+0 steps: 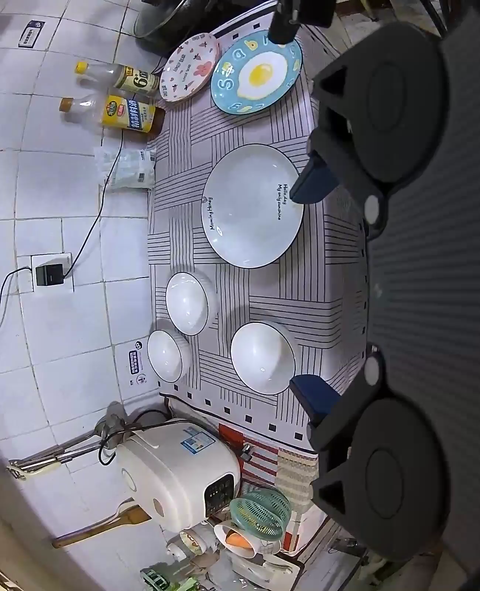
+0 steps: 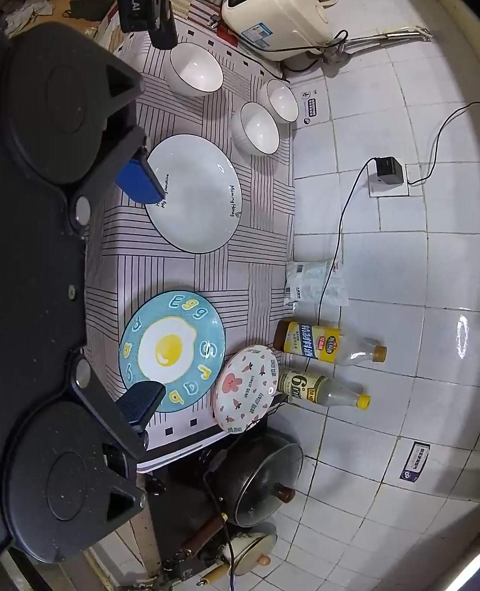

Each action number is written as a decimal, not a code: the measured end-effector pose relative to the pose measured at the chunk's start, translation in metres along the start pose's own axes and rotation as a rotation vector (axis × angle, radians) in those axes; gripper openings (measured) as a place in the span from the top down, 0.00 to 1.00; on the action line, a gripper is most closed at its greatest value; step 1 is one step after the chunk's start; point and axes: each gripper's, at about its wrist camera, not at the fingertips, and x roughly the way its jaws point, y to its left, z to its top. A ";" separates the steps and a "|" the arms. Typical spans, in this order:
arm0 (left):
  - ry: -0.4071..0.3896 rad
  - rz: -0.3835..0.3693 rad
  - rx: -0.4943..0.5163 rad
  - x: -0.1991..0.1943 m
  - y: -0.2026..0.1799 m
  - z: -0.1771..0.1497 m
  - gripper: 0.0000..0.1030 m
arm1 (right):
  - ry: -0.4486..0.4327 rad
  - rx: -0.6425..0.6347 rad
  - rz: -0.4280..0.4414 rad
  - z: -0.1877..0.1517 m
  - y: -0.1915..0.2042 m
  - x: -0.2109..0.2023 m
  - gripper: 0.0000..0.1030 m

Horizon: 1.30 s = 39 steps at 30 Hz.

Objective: Organize plates and bowls

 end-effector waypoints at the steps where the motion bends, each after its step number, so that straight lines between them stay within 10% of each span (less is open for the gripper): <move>1: 0.000 -0.002 -0.003 0.000 0.000 0.000 0.03 | 0.002 -0.002 0.000 0.000 0.000 0.000 0.00; 39: 0.013 -0.052 -0.038 0.006 0.005 -0.011 0.03 | 0.011 -0.003 -0.036 -0.007 0.000 0.011 0.00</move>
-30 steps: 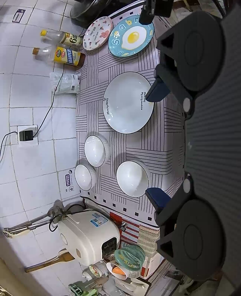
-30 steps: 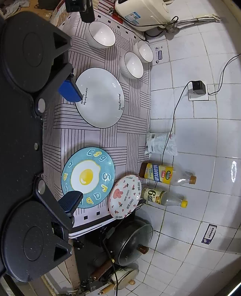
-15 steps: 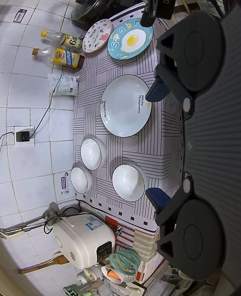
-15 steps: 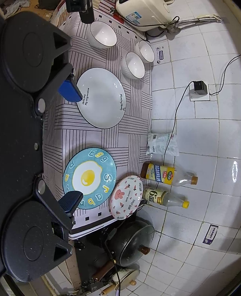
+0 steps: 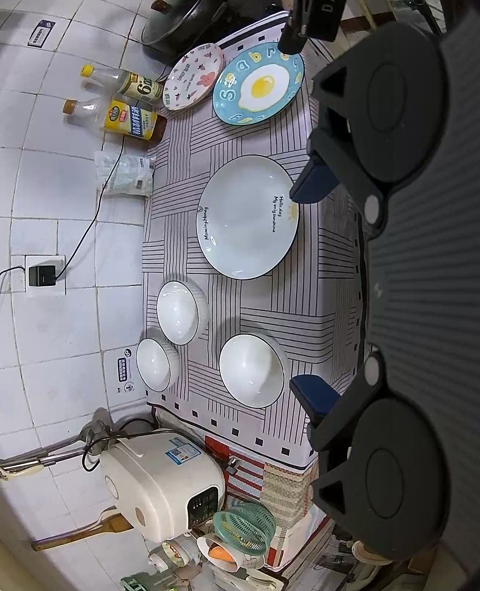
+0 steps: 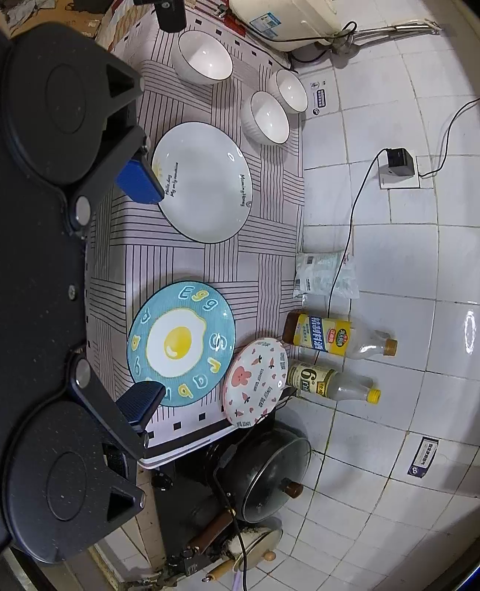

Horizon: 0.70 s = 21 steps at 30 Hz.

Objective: Organize plates and bowls

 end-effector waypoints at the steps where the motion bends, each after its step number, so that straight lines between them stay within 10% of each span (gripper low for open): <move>1: 0.000 -0.001 0.000 0.000 0.000 0.000 0.03 | -0.001 0.000 -0.001 0.000 0.000 0.000 0.00; 21: 0.024 -0.002 -0.012 0.002 0.001 -0.003 0.03 | -0.005 -0.001 -0.016 -0.009 -0.009 -0.001 0.00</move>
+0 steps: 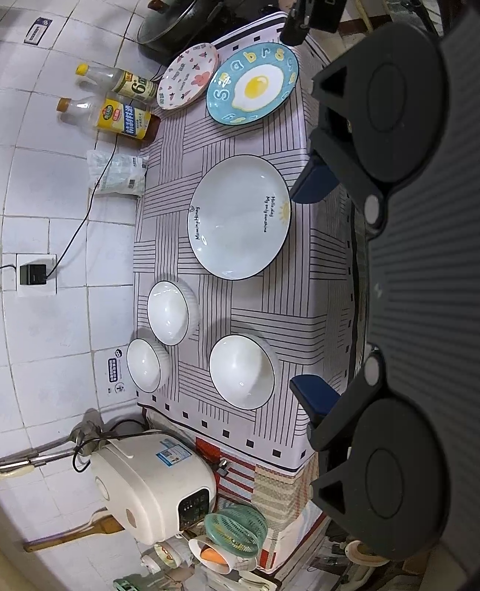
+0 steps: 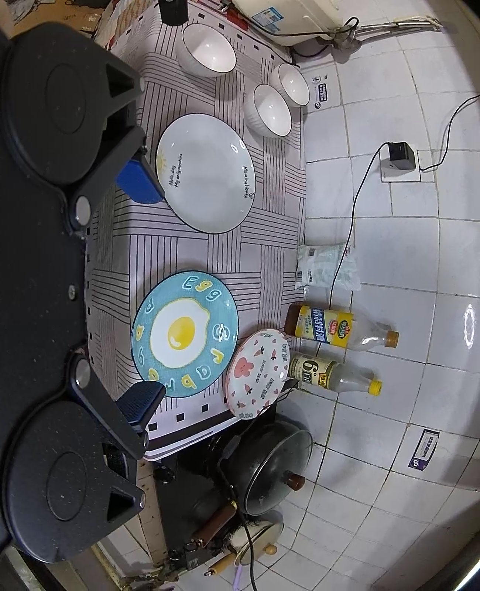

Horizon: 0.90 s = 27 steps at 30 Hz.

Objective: Organize plates and bowls

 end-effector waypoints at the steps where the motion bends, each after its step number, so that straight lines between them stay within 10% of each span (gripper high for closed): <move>1: -0.001 -0.002 -0.001 0.000 0.000 0.000 0.03 | 0.000 0.002 -0.002 0.000 -0.001 0.000 0.00; 16: -0.054 -0.059 0.006 -0.004 -0.005 0.026 0.02 | -0.211 -0.054 0.031 -0.007 0.010 -0.005 0.00; 21: -0.118 0.070 -0.037 0.014 -0.001 0.036 0.05 | -0.297 -0.082 0.132 -0.006 0.018 0.014 0.00; 27: -0.078 0.031 -0.048 0.053 0.008 0.045 0.05 | -0.283 -0.090 0.285 -0.005 0.037 0.047 0.04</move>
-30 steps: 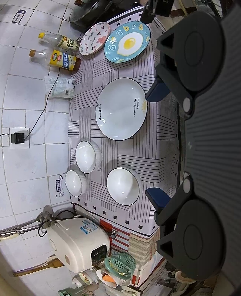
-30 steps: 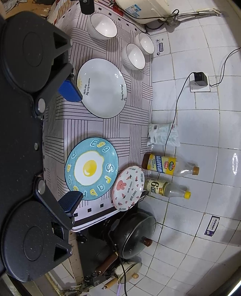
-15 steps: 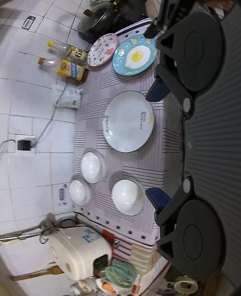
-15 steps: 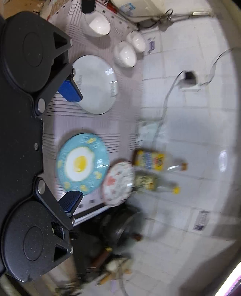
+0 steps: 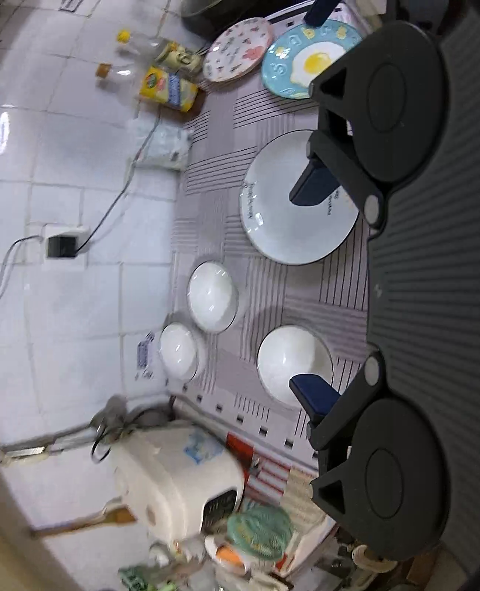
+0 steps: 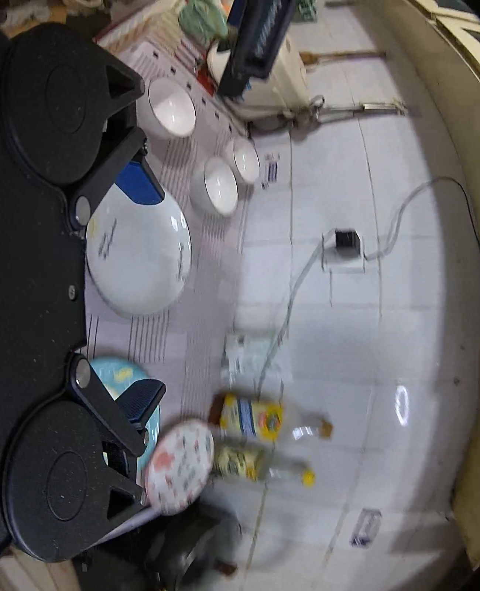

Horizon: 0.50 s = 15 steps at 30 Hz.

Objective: Organize plates and bowls

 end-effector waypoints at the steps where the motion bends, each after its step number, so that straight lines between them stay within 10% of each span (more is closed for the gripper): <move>1: 0.004 -0.011 0.018 0.006 -0.002 0.000 0.05 | 0.002 0.002 0.013 -0.003 0.001 0.005 0.05; 8: 0.043 -0.136 0.051 0.065 -0.007 -0.011 0.05 | 0.039 0.055 0.084 -0.030 -0.008 0.055 0.14; 15: 0.229 -0.068 0.045 0.149 -0.013 -0.031 0.08 | 0.146 0.240 0.126 -0.064 -0.019 0.110 0.30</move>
